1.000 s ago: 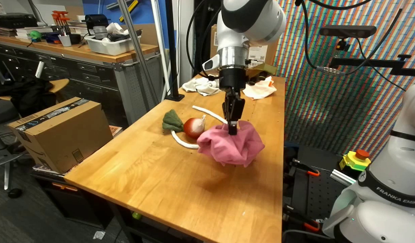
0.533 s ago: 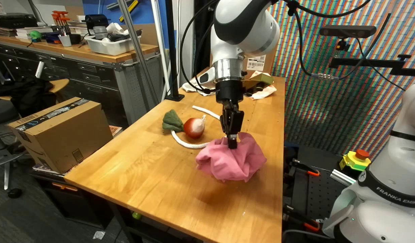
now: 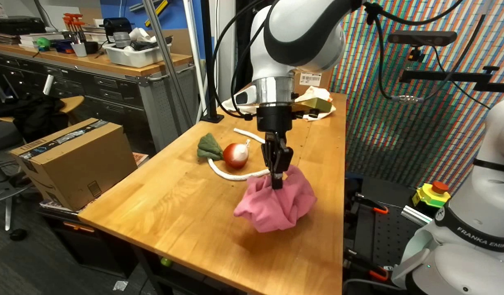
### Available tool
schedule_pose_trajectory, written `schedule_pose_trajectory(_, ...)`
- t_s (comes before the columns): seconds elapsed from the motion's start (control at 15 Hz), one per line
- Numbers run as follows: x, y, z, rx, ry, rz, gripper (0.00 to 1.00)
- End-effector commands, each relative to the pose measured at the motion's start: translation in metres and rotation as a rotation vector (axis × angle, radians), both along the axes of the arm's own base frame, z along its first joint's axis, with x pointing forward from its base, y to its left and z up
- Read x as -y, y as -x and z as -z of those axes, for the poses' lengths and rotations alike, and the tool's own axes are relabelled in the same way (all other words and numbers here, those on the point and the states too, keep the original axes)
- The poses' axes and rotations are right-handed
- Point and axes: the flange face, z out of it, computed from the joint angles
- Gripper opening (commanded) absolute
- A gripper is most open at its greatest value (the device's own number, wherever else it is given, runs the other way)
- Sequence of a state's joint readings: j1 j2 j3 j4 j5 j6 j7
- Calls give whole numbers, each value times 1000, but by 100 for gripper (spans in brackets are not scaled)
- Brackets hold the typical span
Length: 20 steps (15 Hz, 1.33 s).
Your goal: Move the peach shirt and the white towel to the right then move the pink shirt to the left and move the turnip plushie towards you
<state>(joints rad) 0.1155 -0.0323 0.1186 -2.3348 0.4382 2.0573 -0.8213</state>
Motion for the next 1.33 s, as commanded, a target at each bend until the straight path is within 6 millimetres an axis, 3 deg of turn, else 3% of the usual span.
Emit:
schedule_pose_trajectory(0.0,-20,21,-3,63,99,-16,6)
schedule_pose_trajectory(0.47,-47,51,4,75,138,-75,6)
schedule_pose_trajectory(1.0,-48,55,-1,73,123,-84,6)
schedule_pose_trajectory(1.07,-46,54,-1,70,127,-79,32)
schedule_pose_trajectory(1.13,-45,53,-2,69,124,-73,33)
schedule_pose_trajectory(1.27,-41,50,-5,73,120,-60,46)
